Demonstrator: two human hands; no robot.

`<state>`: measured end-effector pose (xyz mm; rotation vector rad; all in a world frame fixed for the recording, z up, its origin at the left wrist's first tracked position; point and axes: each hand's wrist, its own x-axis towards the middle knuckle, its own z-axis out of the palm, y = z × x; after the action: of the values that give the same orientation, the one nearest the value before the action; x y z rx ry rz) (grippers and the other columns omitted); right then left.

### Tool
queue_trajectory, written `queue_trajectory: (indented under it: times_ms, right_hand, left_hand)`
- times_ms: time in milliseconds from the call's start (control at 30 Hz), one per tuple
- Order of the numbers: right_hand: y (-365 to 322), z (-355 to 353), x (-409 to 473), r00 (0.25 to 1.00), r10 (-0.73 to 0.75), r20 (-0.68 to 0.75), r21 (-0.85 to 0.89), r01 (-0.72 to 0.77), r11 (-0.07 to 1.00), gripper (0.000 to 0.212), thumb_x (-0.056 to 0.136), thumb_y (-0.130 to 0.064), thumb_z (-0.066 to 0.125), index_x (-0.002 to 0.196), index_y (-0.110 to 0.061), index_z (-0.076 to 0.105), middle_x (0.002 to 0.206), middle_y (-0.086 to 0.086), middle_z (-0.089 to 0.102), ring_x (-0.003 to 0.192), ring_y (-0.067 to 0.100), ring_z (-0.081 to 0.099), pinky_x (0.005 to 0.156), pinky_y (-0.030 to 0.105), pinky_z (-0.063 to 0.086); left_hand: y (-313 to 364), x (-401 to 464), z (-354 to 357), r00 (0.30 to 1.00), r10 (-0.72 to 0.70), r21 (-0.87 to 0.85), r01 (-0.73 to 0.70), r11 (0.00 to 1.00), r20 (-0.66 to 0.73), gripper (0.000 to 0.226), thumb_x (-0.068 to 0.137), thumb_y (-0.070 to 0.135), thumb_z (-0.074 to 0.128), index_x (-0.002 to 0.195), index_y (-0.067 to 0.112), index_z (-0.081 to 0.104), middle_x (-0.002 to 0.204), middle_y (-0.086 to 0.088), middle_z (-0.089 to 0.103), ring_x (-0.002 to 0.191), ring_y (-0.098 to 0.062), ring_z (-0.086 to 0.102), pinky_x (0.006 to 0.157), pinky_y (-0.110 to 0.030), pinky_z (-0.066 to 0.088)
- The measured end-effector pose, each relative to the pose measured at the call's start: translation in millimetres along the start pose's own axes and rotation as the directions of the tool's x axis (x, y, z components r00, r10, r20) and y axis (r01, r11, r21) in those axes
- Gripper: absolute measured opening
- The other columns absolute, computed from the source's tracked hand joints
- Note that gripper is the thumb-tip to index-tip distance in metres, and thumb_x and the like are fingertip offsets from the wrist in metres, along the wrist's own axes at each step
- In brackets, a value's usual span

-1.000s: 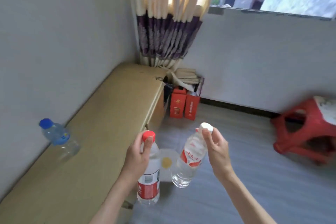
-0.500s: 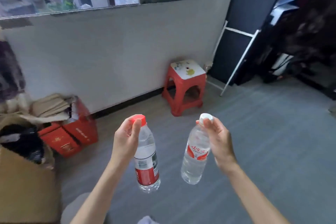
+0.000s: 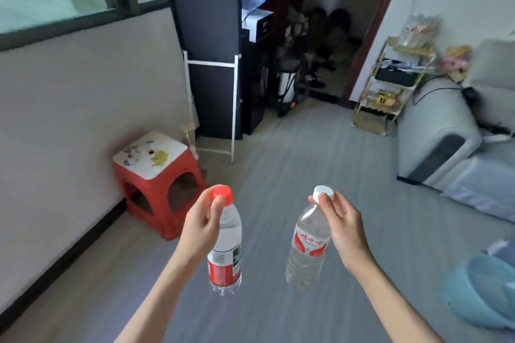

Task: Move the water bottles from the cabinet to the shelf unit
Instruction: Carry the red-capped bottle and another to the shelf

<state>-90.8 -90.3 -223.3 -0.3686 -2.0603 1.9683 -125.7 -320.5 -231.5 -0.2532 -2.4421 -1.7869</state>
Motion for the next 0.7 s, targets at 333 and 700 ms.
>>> queue_trajectory:
  times_ms: [333, 700]
  right_hand:
    - [11.8, -71.8, 152.8, 0.958, 0.029, -0.285, -0.042, -0.043, 0.998, 0.008, 0.085, -0.031, 0.057, 0.084, -0.026, 0.064, 0.096, 0.004, 0.071, 0.097, 0.016, 0.065, 0.084, 0.026, 0.047]
    - [13.9, -178.8, 386.5, 0.952, 0.020, -0.306, -0.045, -0.036, 0.998, 0.006, 0.086, -0.028, 0.057, 0.086, -0.027, 0.063, 0.098, 0.010, 0.070, 0.094, 0.016, 0.063, 0.075, 0.010, 0.045]
  left_hand:
    - [1.6, 181.7, 128.3, 0.962, 0.049, -0.050, -0.037, 0.998, 0.268, 0.017, 0.087, 0.032, 0.036, 0.087, 0.038, 0.052, 0.093, 0.015, 0.060, 0.087, 0.016, 0.053, 0.076, 0.001, 0.036]
    - [17.6, 380.8, 302.9, 0.940, 0.066, -0.070, -0.045, 0.997, 0.335, 0.031, 0.080, 0.056, 0.033, 0.095, 0.036, 0.053, 0.100, 0.001, 0.065, 0.095, 0.002, 0.056, 0.079, -0.003, 0.038]
